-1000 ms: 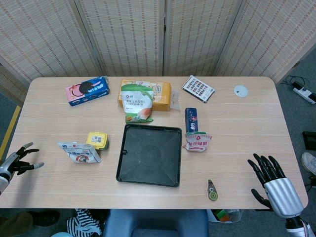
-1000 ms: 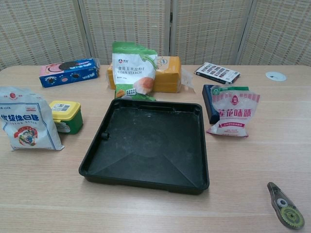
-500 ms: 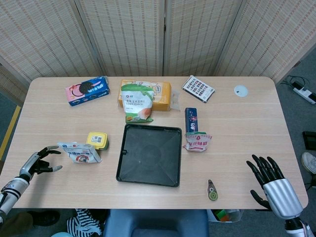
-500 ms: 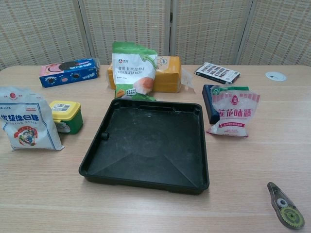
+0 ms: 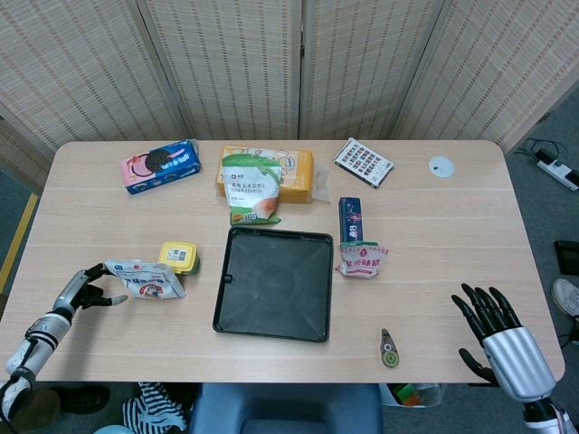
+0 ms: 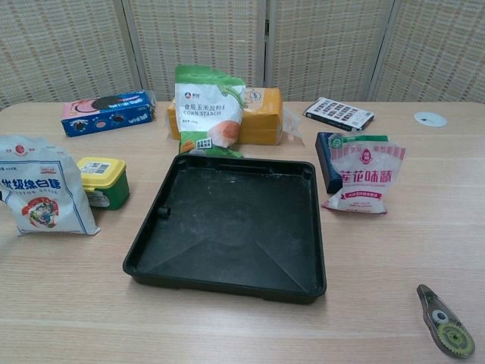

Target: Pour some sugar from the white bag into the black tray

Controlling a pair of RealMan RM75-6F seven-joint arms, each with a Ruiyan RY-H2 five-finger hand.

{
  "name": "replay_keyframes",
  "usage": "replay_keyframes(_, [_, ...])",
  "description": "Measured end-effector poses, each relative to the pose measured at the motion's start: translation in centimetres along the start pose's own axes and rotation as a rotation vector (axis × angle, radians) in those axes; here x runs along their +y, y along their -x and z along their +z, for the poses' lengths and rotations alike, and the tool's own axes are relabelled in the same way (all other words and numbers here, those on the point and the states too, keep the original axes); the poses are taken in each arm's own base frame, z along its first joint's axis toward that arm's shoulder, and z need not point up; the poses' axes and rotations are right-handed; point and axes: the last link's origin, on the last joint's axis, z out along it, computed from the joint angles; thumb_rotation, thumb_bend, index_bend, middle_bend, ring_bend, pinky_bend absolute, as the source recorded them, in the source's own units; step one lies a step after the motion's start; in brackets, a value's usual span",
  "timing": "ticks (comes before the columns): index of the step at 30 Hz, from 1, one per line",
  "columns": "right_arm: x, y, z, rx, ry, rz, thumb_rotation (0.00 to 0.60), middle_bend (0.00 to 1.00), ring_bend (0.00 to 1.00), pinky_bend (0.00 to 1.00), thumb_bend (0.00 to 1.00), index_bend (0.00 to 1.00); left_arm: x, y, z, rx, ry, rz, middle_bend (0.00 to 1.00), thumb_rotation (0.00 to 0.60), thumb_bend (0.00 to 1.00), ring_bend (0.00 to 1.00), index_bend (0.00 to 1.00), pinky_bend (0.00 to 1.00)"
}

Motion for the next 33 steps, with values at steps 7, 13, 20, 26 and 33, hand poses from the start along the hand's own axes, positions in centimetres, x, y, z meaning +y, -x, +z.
replay_keyframes(7, [0.0, -0.1, 0.0, 0.004, -0.001, 0.001, 0.6, 0.0, 0.0, 0.0, 0.3, 0.0, 0.4, 1.4, 0.0, -0.023, 0.001, 0.008, 0.35, 0.6, 0.19, 1.0, 0.31, 1.0])
replay_keyframes(13, [0.0, -0.2, -0.1, 0.008, -0.004, 0.002, 0.6, 0.0, 0.0, 0.0, 0.3, 0.0, 0.7, 2.5, 0.5, -0.036, 0.006, 0.019, 0.35, 0.6, 0.19, 1.0, 0.31, 1.0])
replay_keyframes(20, [0.2, -0.4, -0.1, 0.02, 0.003, 0.004, 0.6, 0.0, 0.0, 0.0, 0.3, 0.0, 1.0, 3.3, 1.3, -0.047, 0.002, 0.026, 0.35, 0.6, 0.19, 1.0, 0.32, 1.0])
replay_keyframes(26, [0.2, -0.5, -0.1, 0.023, 0.002, 0.006, 0.6, 0.0, 0.0, 0.0, 0.3, 0.0, 1.4, 4.0, 1.5, -0.056, 0.01, 0.034, 0.36, 0.6, 0.19, 1.0, 0.32, 1.0])
replay_keyframes(33, [0.3, -0.6, -0.1, 0.027, 0.002, 0.009, 0.6, 0.0, 0.0, 0.0, 0.3, 0.0, 1.8, 4.5, 1.7, -0.059, 0.017, 0.034, 0.42, 0.6, 0.19, 1.0, 0.39, 1.0])
